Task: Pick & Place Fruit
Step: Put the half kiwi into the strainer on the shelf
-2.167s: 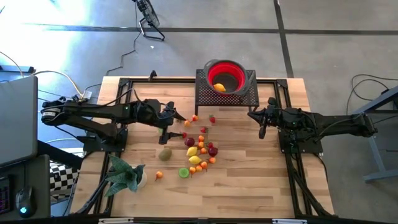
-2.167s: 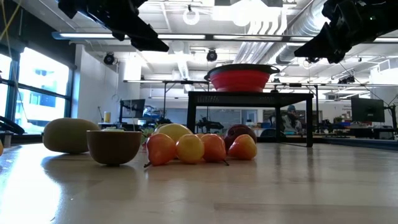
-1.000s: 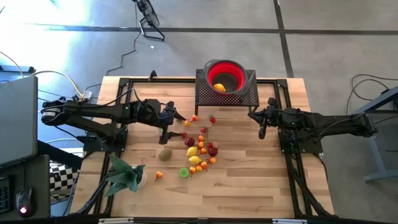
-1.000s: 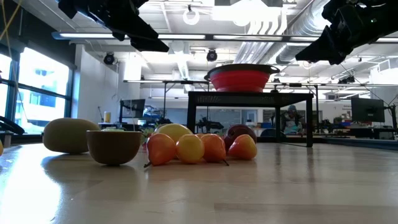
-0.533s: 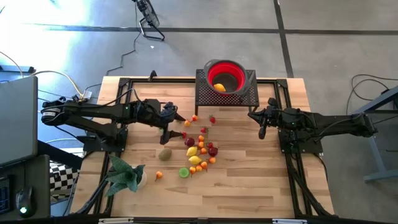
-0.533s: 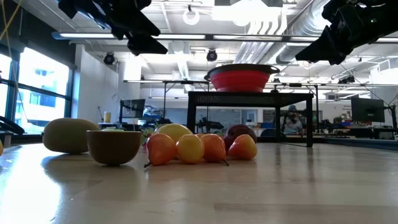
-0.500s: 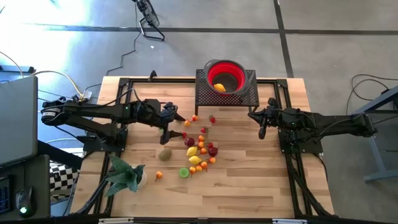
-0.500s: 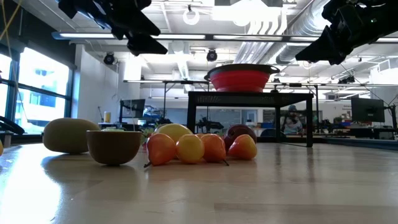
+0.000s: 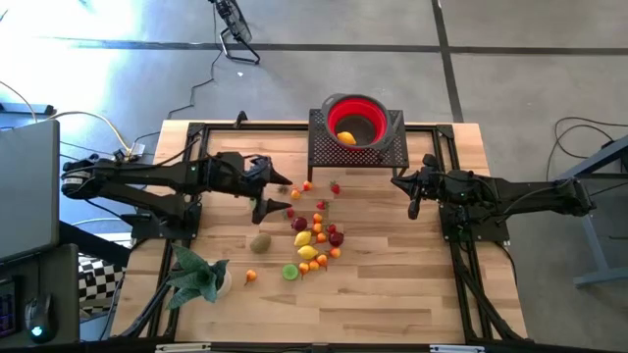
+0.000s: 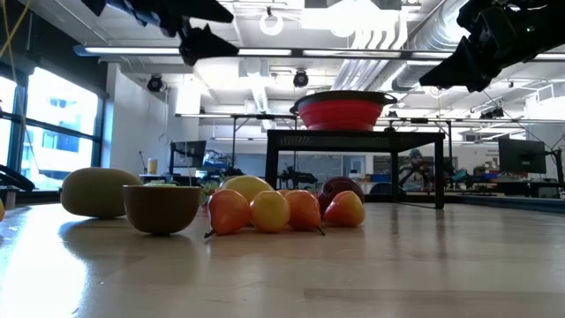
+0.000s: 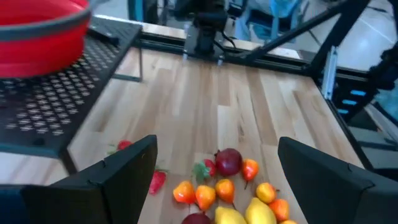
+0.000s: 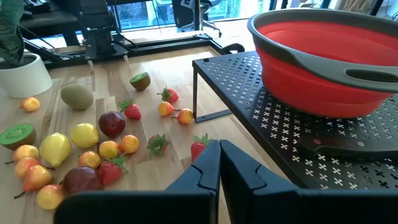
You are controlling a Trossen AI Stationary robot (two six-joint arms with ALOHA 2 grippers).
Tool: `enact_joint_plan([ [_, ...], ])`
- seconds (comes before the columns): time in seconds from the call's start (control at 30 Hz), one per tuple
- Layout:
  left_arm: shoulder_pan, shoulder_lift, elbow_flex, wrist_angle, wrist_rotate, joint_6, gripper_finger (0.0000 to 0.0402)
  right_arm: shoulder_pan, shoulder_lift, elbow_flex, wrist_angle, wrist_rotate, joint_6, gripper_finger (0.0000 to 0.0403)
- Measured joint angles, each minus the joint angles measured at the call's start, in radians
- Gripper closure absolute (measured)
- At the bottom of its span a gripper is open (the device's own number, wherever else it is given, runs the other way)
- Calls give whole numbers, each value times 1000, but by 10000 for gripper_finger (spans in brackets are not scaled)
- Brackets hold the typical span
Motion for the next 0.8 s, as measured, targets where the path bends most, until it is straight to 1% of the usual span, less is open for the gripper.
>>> enact_joint_plan([
  [0.13, 0, -41, 28, -16, -64, -1, 73, 0, 0, 0, 1, -2, 0, 400],
  [0.23, 0, -61, 34, -22, -81, -1, 73, 0, 0, 0, 5, -3, 0, 400],
  [0.4, 0, -67, 34, -61, -80, -23, 73, 0, 0, 0, 6, -3, 0, 400],
  [0.53, 0, -65, 34, -73, -33, -46, 73, 0, 0, 0, 6, -3, 0, 400],
  [0.67, 0, -64, 34, -61, -14, -53, 73, 0, 0, 0, 7, -6, 0, 400],
  [0.8, 0, -64, 34, -66, -1, -59, 73, 0, 0, 0, 6, -53, -1, 400],
])
